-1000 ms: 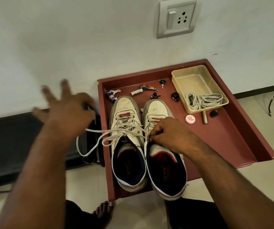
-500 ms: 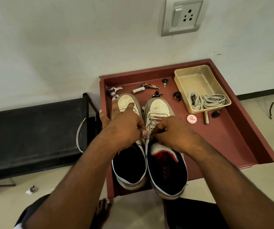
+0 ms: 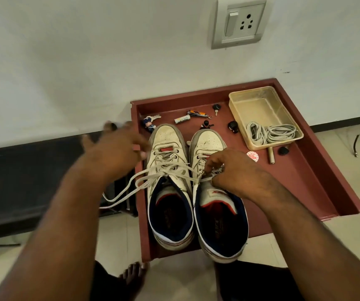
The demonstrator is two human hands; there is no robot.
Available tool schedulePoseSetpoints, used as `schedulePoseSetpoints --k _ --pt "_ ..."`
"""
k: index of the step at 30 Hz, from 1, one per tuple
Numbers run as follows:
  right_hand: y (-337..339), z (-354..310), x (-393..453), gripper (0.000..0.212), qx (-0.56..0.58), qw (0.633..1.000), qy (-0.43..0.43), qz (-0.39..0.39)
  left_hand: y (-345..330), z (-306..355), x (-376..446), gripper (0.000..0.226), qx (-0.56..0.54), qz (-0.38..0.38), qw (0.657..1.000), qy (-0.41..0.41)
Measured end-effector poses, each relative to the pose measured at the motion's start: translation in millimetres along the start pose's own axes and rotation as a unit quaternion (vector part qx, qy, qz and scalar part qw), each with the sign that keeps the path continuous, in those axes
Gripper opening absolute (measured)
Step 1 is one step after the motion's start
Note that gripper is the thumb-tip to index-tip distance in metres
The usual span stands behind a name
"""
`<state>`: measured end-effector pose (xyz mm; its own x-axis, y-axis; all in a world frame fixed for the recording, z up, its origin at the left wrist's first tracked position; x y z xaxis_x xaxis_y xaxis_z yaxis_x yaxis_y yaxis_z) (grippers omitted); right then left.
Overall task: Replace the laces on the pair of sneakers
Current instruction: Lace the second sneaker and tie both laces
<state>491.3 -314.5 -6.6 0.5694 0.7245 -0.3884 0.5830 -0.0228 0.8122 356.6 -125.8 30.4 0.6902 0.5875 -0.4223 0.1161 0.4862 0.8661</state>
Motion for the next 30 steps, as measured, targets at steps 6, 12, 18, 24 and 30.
schedulePoseSetpoints --k 6,12,18,24,30 --pt "2 13 0 0.024 0.094 0.995 -0.006 0.041 -42 40 14 0.017 -0.117 -0.077 0.988 -0.064" --pt "11 7 -1 0.007 0.189 0.976 0.043 0.103 -32 40 10 0.021 -0.09 -0.067 0.993 -0.036" --pt "17 -12 -16 0.014 0.29 0.947 0.126 -0.054 25 59 -28 0.031 -0.437 -0.083 0.887 -0.123" --pt "9 -37 -19 0.05 0.382 0.898 0.194 -0.097 45 69 -43 0.017 -0.524 -0.102 0.809 -0.245" --pt "5 -47 -12 0.022 0.456 0.868 0.188 0.063 43 67 -38 0.019 -0.55 -0.042 0.804 -0.222"
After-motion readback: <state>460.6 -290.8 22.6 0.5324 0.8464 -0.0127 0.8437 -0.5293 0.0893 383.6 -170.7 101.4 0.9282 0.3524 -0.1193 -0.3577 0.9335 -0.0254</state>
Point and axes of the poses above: each hand's wrist, its own x-axis towards the middle knuckle, its own y-axis out of the back of the hand, z = x × y, the point moved 3 cm from there along x, towards the middle knuckle, and after that the axes turned 6 degrees about -x, right-handed, at the moved point
